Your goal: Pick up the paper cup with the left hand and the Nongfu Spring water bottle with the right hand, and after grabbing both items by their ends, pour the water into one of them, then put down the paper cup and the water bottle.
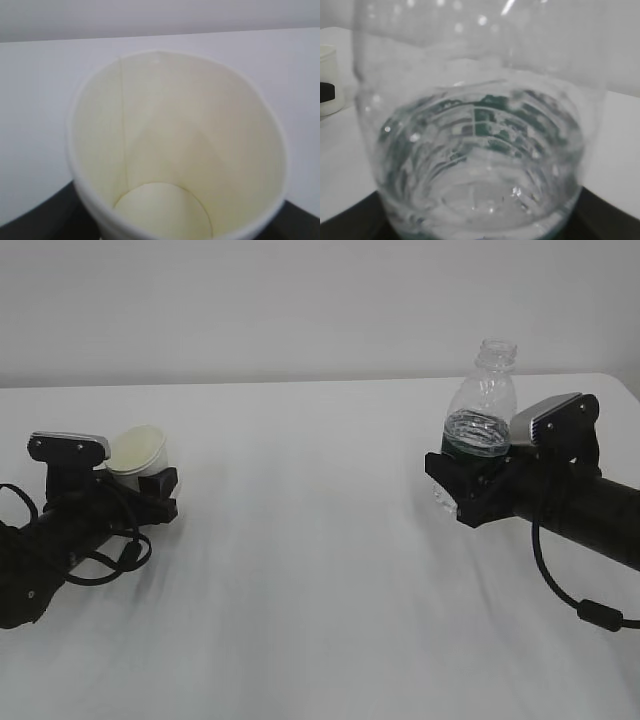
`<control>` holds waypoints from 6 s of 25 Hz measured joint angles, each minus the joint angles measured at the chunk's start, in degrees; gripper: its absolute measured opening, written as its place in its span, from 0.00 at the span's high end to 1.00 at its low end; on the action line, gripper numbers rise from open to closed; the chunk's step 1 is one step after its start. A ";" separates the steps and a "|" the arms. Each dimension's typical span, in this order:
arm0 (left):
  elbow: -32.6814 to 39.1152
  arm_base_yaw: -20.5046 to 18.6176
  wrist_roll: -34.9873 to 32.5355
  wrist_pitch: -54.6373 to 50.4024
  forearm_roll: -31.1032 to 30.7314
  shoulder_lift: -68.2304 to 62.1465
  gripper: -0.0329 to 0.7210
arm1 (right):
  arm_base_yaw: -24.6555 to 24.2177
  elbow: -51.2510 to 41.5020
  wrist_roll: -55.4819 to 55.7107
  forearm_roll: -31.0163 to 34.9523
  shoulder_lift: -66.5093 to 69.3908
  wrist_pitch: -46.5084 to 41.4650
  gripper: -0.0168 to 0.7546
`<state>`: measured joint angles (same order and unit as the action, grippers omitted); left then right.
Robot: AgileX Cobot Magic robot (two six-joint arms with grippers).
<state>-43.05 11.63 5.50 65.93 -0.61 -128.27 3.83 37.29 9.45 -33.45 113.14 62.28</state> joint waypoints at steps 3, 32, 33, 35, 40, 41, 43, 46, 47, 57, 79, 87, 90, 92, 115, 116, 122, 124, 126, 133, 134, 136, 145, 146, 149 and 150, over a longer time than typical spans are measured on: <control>0.00 0.00 0.00 0.00 -0.23 0.00 0.33 | 0.00 0.00 0.00 0.00 0.00 0.00 0.36; 0.00 -0.10 8.01 -4.22 -25.33 10.72 0.34 | 0.00 0.00 0.08 -1.81 0.00 -0.34 0.36; 0.00 -0.10 8.70 -4.22 -27.07 10.72 0.34 | 0.00 0.00 0.08 -1.96 0.00 -0.34 0.36; 0.10 -0.10 10.23 -4.22 -30.60 10.72 0.34 | 0.00 0.00 0.08 -2.44 0.00 -0.34 0.36; 0.10 -0.10 13.30 -4.22 -38.57 10.72 0.34 | 0.00 0.00 0.08 -3.91 0.00 -0.34 0.36; 0.10 -0.10 13.61 -4.22 -40.14 10.72 0.34 | 0.00 0.00 0.08 -4.42 0.00 -0.34 0.36; 0.10 -0.10 14.66 -3.97 -42.84 10.72 0.34 | 0.00 0.00 0.08 -5.28 0.00 -0.34 0.36; 0.10 -0.10 16.37 -2.10 -46.82 10.72 0.34 | 0.00 0.00 0.08 -6.63 0.00 -0.34 0.36; 0.10 -0.10 17.13 -1.57 -48.26 10.72 0.34 | 0.00 0.00 0.08 -7.19 0.00 -0.34 0.36; 0.10 0.01 22.25 -0.67 -59.81 10.75 0.34 | 0.00 0.00 0.13 -13.06 -0.03 -0.34 0.36; 0.10 15.00 21.53 -0.55 -57.50 10.75 0.34 | 0.00 0.00 0.27 -21.34 -0.03 0.53 0.37; 0.10 15.33 20.49 -0.55 -56.86 10.75 0.34 | 0.94 0.00 -0.28 -22.68 -0.03 1.33 0.37; 0.10 15.33 20.49 -0.44 -57.34 10.75 0.34 | 2.83 0.93 -0.99 -22.86 -0.03 1.33 0.37; 0.10 15.33 20.45 -0.44 -58.14 10.75 0.34 | 3.79 1.98 -1.23 -22.96 -0.03 1.00 0.37; 0.10 15.33 20.36 -0.44 -60.25 10.75 0.34 | 4.35 10.47 -5.70 -23.49 -0.03 0.53 0.37; 0.10 15.33 20.36 -0.44 -60.25 10.75 0.34 | 4.35 10.73 -5.88 -23.59 -0.03 0.53 0.37; 0.10 15.33 20.36 -0.44 -60.25 10.75 0.34 | 4.35 11.28 -9.45 -23.67 -0.03 0.53 0.37; 0.10 15.33 20.36 -0.44 -60.25 10.75 0.34 | 4.35 11.28 -11.08 -23.71 -0.03 0.53 0.37; 0.10 15.33 20.36 -0.44 -60.25 10.75 0.34 | 4.35 11.28 -12.59 -23.71 -0.03 0.53 0.37; 0.10 16.61 20.36 -0.44 -60.25 10.75 0.34 | 4.35 11.28 -18.76 -23.71 -0.03 0.53 0.37; 0.10 17.08 20.36 -0.44 -60.25 10.75 0.34 | 4.35 11.28 -19.34 -23.71 -0.03 0.53 0.37; 0.10 17.77 20.36 -0.44 -60.25 10.75 0.34 | 4.35 11.28 -20.32 -23.47 -0.03 0.53 0.37; 0.10 17.87 19.16 -0.44 -57.53 10.75 0.34 | 4.35 11.28 -27.89 -22.80 -0.03 0.53 0.37; 0.10 17.87 18.89 -0.44 -57.40 10.75 0.34 | 4.35 11.28 -28.56 -22.81 -0.03 0.53 0.37; 0.10 17.87 18.27 -0.44 -56.98 10.75 0.34 | 4.35 11.28 -30.89 -22.44 -0.03 0.53 0.37; 0.10 17.87 18.15 -0.44 -56.99 10.75 0.34 | 4.35 11.28 -31.41 -22.44 -0.03 0.53 0.37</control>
<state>-42.94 29.50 23.65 65.48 -57.59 -117.52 8.18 48.57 -21.96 -55.88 113.10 62.81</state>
